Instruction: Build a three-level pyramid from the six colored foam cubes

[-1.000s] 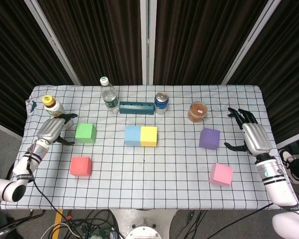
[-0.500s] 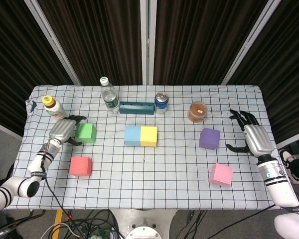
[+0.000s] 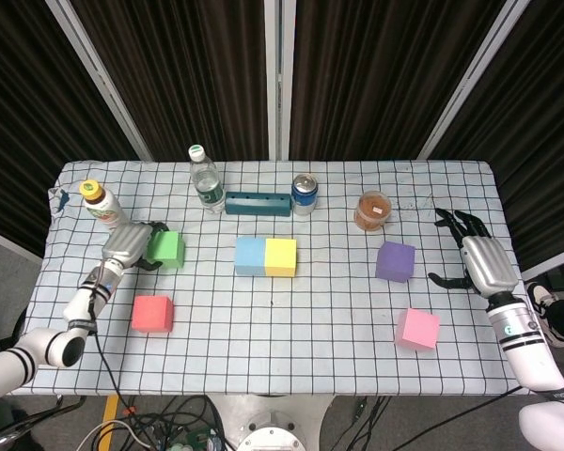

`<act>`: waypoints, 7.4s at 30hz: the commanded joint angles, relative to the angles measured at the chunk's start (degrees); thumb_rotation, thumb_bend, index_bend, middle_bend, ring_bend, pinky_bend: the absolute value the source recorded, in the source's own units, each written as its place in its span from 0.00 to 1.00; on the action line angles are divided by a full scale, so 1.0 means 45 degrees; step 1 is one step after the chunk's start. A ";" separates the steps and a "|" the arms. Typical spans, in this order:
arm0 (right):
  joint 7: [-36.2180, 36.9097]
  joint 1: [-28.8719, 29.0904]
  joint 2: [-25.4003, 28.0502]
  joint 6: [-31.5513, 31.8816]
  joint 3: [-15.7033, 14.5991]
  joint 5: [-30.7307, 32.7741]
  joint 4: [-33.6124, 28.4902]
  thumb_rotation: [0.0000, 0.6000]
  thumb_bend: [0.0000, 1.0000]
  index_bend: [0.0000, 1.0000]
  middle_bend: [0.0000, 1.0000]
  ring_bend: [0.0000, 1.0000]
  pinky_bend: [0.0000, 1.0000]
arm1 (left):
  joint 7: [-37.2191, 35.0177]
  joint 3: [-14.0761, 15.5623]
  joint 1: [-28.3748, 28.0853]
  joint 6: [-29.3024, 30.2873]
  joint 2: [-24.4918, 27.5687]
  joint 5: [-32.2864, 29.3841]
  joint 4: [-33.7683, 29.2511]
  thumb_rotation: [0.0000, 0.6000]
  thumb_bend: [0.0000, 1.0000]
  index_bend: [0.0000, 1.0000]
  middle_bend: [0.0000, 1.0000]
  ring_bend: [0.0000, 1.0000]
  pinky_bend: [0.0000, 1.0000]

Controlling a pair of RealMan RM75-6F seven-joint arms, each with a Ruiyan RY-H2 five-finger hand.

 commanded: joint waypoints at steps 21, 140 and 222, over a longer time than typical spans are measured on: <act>-0.0115 -0.0364 0.0351 0.0316 0.0045 -0.0060 -0.0392 1.00 0.10 0.00 0.20 0.00 0.00 | 0.0658 -0.0447 -0.1263 -0.0317 -0.0359 -0.0254 -0.1000 1.00 0.24 0.30 0.38 0.35 0.40; 0.0766 -0.0493 0.0286 -0.0041 0.0205 -0.0246 0.0422 1.00 0.10 0.00 0.20 0.00 0.00 | 0.5343 0.0435 -0.3286 0.0486 -0.1027 -0.5539 -0.2497 1.00 0.21 0.22 0.33 0.35 0.38; 0.0599 -0.0552 0.0236 0.0231 0.0154 -0.0635 0.0264 1.00 0.10 0.00 0.20 0.00 0.00 | 0.1305 0.3350 0.3107 0.4611 0.3733 0.2153 -0.7777 1.00 0.16 0.10 0.14 0.18 0.23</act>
